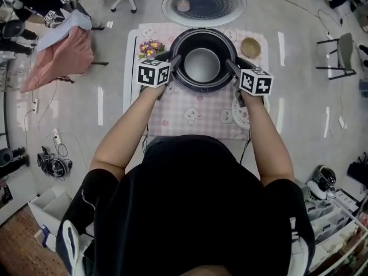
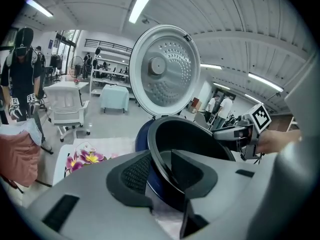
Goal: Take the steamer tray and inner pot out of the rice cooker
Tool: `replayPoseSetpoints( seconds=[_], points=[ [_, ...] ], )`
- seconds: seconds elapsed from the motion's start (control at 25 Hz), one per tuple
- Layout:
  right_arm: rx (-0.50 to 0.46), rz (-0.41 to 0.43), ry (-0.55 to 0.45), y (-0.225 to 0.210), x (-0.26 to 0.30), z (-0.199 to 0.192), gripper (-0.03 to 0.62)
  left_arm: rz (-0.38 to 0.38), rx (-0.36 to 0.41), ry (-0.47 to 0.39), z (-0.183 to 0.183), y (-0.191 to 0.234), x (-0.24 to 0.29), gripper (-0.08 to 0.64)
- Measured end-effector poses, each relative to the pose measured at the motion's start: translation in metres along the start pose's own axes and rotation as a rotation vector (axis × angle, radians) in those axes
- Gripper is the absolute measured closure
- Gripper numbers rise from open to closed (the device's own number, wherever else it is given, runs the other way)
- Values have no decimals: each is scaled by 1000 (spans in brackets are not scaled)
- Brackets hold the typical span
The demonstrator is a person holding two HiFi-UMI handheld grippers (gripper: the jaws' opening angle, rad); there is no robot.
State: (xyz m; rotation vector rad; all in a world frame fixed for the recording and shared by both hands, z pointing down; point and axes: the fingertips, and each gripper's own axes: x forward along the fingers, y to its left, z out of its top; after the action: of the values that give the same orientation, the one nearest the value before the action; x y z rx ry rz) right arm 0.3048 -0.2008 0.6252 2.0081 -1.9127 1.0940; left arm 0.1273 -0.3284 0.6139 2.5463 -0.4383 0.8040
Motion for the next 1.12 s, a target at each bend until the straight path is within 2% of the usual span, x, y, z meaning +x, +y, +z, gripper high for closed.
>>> replayPoseSetpoints(
  seconds=[0.16, 0.32, 0.48, 0.6, 0.68, 1.12],
  points=[
    [1, -10, 7, 3, 3, 0, 413, -3, -24, -10, 3, -2, 2, 414],
    [52, 1, -26, 3, 4, 4, 417, -11, -108, -32, 5, 1, 4, 414],
    [137, 23, -49, 1, 4, 5, 460, -52, -216, -75, 5, 2, 6, 426],
    [219, 58, -65, 0, 1, 6, 509, -54, -264, -92, 4, 4, 3, 458],
    [247, 78, -72, 1, 1, 6, 517, -46, -292, -96, 1, 8, 1, 477],
    [242, 105, -97, 7, -13, 19, 528, -57, -291, -119, 14, 1, -16, 503]
  ],
)
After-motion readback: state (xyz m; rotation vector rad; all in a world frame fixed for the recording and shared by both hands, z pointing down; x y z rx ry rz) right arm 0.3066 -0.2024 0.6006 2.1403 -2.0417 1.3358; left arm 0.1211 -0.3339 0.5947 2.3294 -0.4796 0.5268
